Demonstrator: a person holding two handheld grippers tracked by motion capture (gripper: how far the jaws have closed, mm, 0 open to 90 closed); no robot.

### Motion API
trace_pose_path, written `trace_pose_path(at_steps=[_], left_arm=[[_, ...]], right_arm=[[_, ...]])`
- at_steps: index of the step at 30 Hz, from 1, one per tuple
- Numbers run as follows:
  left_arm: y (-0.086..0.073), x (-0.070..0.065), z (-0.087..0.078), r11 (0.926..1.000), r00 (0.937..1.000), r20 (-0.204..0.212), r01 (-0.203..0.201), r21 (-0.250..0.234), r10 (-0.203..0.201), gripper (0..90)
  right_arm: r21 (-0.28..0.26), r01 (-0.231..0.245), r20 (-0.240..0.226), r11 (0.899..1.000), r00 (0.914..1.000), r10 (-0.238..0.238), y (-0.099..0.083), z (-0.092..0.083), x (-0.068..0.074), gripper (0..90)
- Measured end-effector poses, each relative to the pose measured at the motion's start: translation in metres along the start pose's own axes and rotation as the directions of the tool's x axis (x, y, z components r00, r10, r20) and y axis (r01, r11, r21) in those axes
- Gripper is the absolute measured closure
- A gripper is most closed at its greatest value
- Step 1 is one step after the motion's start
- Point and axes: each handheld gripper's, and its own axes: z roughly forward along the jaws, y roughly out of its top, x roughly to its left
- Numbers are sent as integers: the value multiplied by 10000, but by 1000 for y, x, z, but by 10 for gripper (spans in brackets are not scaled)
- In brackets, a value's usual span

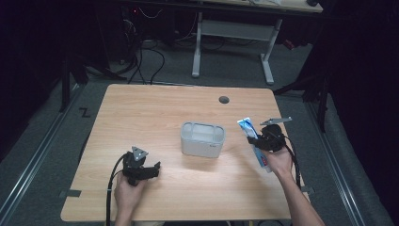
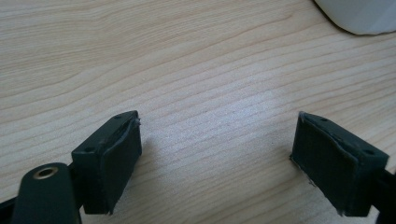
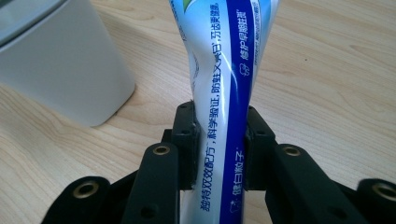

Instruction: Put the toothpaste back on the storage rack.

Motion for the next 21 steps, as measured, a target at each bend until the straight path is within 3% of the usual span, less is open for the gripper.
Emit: trace_pose_path(at_steps=[21], left_arm=[[0, 0, 0, 10000, 10000, -2, 4, -1, -4, 161]], right_arm=[[-812, 506, -375, 9954, 9979, -537, 22, -17, 16, 719]])
